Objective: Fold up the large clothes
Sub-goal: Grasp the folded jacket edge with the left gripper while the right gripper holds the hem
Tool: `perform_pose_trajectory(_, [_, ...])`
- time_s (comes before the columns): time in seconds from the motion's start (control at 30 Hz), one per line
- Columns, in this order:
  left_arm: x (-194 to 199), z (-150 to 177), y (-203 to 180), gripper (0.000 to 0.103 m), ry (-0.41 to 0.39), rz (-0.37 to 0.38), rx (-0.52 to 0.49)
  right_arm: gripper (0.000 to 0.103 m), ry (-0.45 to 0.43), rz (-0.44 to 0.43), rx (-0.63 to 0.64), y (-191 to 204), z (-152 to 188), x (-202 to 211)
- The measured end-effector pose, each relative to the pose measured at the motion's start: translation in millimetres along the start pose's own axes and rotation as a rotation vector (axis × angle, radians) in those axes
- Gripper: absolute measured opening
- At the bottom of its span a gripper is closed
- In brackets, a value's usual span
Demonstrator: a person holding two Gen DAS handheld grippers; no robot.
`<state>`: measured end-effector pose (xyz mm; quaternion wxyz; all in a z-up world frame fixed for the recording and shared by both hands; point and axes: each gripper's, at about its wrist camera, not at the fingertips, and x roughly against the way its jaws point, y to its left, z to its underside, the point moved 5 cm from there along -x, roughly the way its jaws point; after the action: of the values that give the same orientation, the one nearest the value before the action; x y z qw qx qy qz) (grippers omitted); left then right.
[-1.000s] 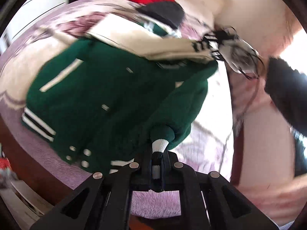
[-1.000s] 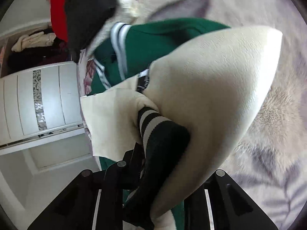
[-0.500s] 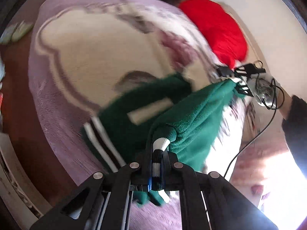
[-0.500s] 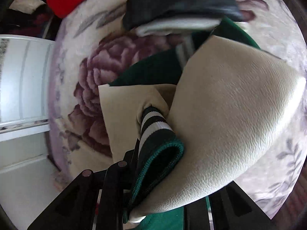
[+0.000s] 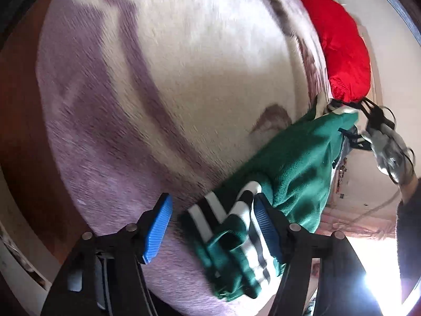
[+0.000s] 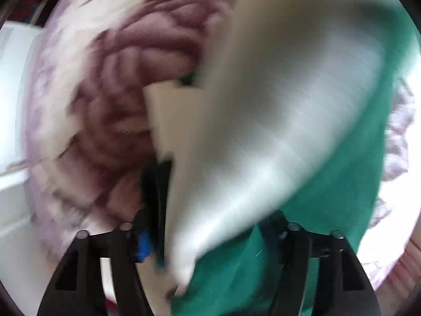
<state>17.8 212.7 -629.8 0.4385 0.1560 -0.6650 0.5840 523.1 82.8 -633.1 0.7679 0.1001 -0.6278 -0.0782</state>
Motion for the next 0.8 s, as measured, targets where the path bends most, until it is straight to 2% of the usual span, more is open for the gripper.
perform_pose_trajectory(0.1, [17.1,-7.0,-3.8,0.062,-0.053,-0.012,-0.039,0.078,0.009,-0.068,0.036,-7.3,24.9,32.9])
perform_pose_trajectory(0.2, [32.4,-10.8,-17.3,0.062,-0.097,0.0,-0.064,0.085,-0.057,-0.071,0.097,-31.7,61.2,71.7])
perform_pose_trajectory(0.33, [27.3,-9.4,-33.9,0.062,-0.077,0.004,-0.087,0.085,-0.075,-0.107,0.111,-84.3,130.2,88.2])
perform_pose_trajectory(0.47, [14.1,6.2,-34.0,0.062,-0.02,-0.025,-0.101,0.085,-0.007,-0.141,0.099,-152.5,235.3,58.4])
perform_pose_trajectory(0.5, [10.1,13.5,-34.3,0.062,0.001,-0.023,-0.1,0.085,0.033,-0.172,0.073,-172.8,270.3,42.3])
perform_pose_trajectory(0.6, [-9.2,38.5,-33.5,0.062,0.077,0.008,-0.057,0.085,0.159,-0.27,-0.037,-213.8,346.6,-7.6])
perform_pose_trajectory(0.67, [-13.6,50.7,-29.2,0.062,0.103,0.038,-0.016,0.085,0.244,-0.391,-0.189,-238.1,393.4,-48.5])
perform_pose_trajectory(0.7, [-20.7,56.4,-29.2,0.062,0.117,0.063,0.007,0.085,0.258,-0.451,-0.256,-244.9,406.0,-61.6])
perform_pose_trajectory(0.77, [-26.5,63.3,-31.0,0.062,0.128,0.078,0.024,0.084,0.257,-0.602,-0.416,-256.4,425.0,-85.9])
perform_pose_trajectory(0.8, [-30.5,67.0,-32.0,0.062,0.134,0.08,0.023,0.075,0.23,-0.686,-0.495,-259.3,429.8,-95.0])
